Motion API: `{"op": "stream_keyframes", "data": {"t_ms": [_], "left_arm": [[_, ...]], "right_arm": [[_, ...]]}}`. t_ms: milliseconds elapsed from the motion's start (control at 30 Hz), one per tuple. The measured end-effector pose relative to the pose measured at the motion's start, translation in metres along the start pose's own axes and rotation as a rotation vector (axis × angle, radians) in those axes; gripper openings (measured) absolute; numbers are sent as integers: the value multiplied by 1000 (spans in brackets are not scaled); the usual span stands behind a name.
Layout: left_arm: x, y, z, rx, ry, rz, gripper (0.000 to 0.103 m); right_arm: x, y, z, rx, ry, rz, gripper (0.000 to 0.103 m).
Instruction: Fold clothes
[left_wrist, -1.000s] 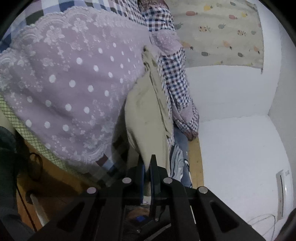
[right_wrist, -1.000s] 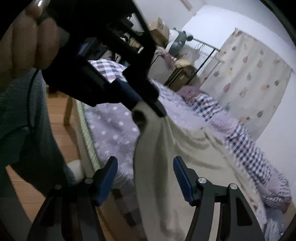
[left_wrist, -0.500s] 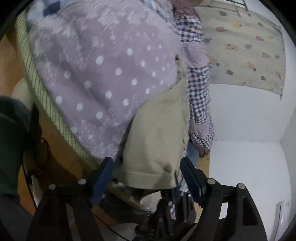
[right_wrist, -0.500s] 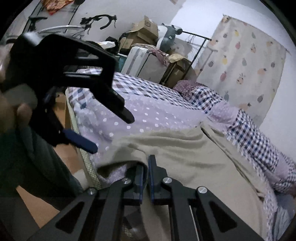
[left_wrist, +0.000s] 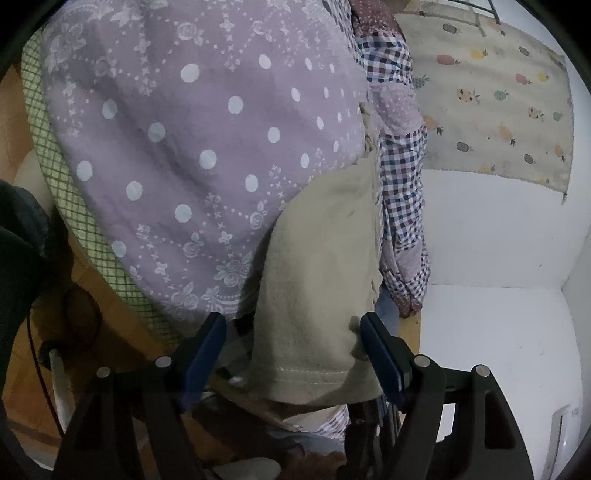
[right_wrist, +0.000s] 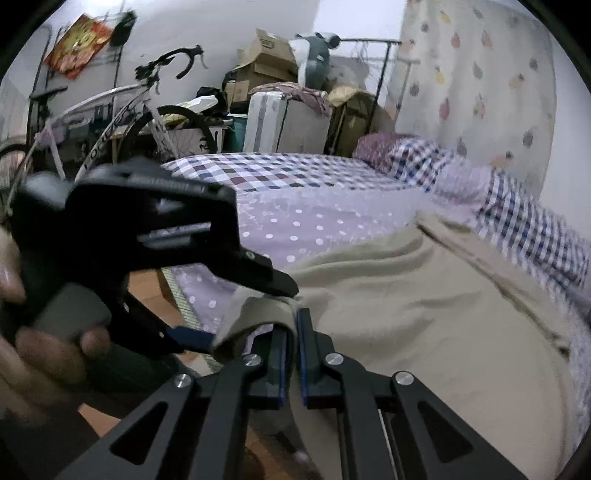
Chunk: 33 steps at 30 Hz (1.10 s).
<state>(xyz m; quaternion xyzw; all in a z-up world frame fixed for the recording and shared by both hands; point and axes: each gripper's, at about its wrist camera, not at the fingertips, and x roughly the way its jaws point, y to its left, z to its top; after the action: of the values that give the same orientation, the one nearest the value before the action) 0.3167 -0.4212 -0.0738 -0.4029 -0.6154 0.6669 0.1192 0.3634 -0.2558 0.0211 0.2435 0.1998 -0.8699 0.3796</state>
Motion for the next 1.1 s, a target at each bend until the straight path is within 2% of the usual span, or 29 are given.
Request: {"op": "stream_keyframes", "data": {"t_ms": [300,433,467,600,800,967,1100], "left_arm": [[9,11,-9,-99,-16,-172,78],[10,3,-11,-80,-26,-219,78],[8,2,-11,-74,-35,-212,76],[-2,3,-7,-70,-94,-170,55],[-13,11,-5,-88,-151,-120,43],[-16,6,-4,-87,-164,-187,39],[-15,0,-2,-74,-143,-243,39]], "right_arm": [[3,-17,8,147,34,66,4],[4,-15,6,142,48,63,4],[4,-14,6,139,51,62,4],[6,-12,2,109,62,47,4],[9,-9,-3,77,71,30,4],[11,-9,-7,59,77,17,5],[13,-11,-9,63,85,13,5]]}}
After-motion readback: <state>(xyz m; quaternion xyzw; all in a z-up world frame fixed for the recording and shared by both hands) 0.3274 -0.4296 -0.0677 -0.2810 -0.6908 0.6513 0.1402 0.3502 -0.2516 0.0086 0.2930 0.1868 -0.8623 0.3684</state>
